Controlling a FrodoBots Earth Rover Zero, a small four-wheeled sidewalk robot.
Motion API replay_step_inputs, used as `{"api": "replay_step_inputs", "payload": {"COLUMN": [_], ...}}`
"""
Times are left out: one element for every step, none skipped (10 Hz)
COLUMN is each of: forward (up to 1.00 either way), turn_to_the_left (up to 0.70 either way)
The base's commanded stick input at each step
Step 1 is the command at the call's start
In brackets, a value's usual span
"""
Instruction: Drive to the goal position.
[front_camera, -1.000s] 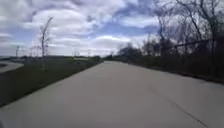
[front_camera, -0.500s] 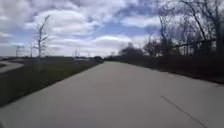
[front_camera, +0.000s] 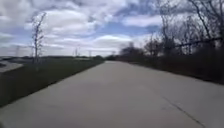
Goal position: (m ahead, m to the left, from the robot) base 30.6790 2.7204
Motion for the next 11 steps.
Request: {"api": "replay_step_inputs", "payload": {"forward": [0.95,0.95,0.95,0.95,0.95,0.95,0.95,0.95,0.95,0.95,0.95], "turn_to_the_left": [0.0,0.0,0.0,0.0,0.0,0.0,0.0,0.0,0.0,0.0,0.0]}}
